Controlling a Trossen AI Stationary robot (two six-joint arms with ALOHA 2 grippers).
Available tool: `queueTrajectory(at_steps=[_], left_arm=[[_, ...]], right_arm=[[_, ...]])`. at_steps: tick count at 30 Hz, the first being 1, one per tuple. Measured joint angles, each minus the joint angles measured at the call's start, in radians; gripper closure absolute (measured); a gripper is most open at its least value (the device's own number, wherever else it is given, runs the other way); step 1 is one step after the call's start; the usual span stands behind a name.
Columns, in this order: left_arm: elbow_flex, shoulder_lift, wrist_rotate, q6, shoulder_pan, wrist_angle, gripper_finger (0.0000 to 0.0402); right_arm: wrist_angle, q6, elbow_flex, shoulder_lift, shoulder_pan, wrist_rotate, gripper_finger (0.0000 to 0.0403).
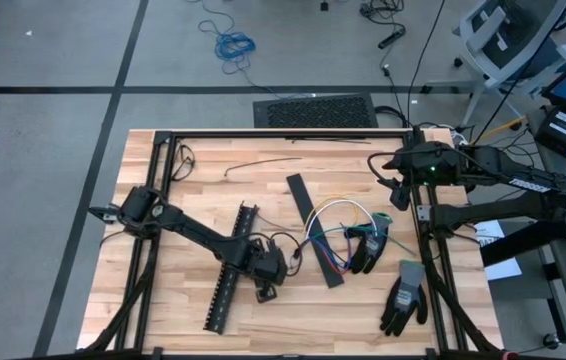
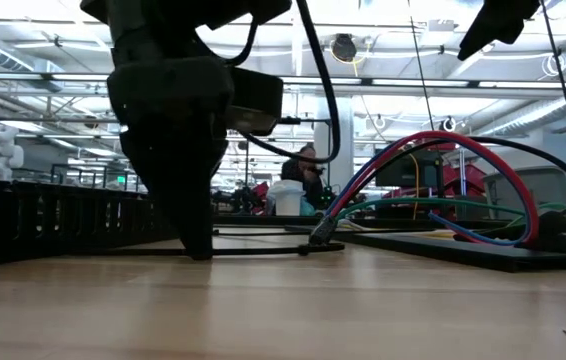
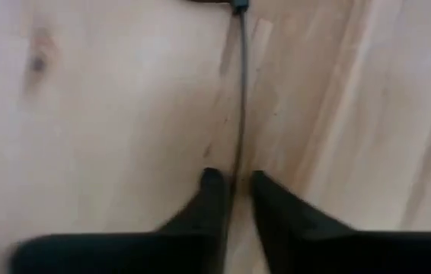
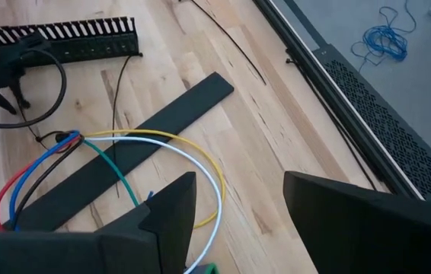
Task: Ziptie cables
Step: Wrap the black zip tie on the cables
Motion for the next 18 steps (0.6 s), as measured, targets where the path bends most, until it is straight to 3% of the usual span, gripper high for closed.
queueTrajectory(at_steps=[2,4,18], left_arm=[[0.0,0.001,0.025,-0.008,0.004,0.005,0.0387],[0.01,0.003,0.038,-0.001,0.009,-0.007,0.0395],[0.173,0.013,0.056,0.059,0.108,-0.174,0.0401]], right_arm=[[0.0,0.0,0.0,0.0,0.0,0.0,0.0211],[0.0,0.0,0.0,0.0,0.0,0.0,0.0211],[0.008,0.0,0.0,0.0,0.0,0.002,0.0211]])
